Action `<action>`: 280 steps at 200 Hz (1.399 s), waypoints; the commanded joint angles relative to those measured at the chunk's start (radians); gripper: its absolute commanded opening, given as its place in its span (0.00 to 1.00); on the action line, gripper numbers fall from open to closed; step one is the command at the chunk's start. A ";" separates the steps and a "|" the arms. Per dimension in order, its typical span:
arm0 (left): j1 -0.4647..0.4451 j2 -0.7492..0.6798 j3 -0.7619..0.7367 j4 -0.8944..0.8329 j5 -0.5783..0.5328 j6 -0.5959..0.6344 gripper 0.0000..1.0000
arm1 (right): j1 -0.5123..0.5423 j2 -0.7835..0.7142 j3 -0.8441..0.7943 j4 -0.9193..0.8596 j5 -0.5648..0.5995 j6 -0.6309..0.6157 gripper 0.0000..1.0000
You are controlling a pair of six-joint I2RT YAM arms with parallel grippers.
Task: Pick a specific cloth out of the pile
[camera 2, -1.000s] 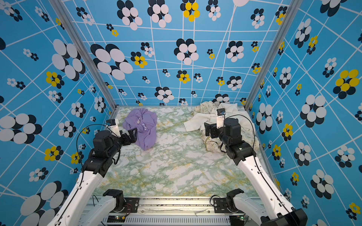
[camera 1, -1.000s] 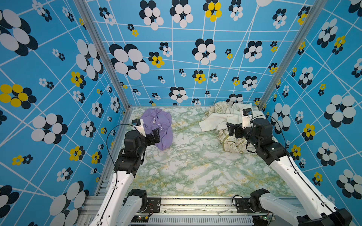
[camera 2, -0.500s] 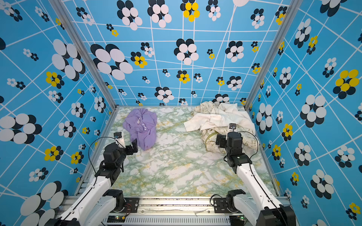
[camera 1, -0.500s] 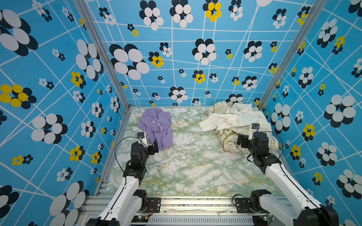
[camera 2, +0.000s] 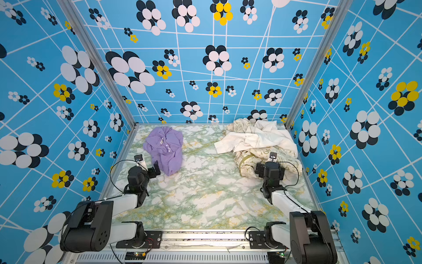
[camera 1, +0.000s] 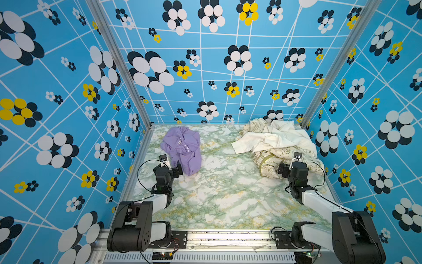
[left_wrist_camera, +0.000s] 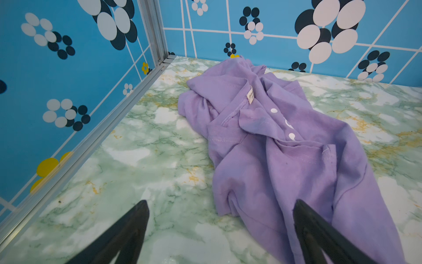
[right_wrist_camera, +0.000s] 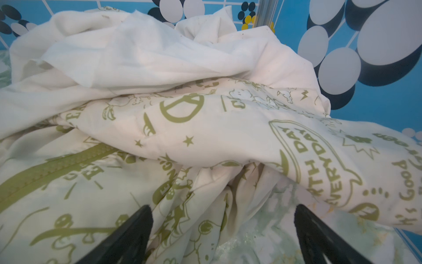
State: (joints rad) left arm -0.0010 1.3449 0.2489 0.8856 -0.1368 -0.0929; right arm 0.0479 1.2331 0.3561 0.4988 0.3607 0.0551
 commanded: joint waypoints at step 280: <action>-0.029 0.204 0.130 0.041 0.079 0.088 0.99 | -0.019 0.310 0.031 0.395 -0.206 -0.040 0.99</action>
State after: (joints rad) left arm -0.0219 1.5436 0.3653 0.9405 -0.0673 -0.0212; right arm 0.0338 1.5433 0.3618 0.8799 0.1692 0.0212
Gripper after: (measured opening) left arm 0.992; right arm 0.991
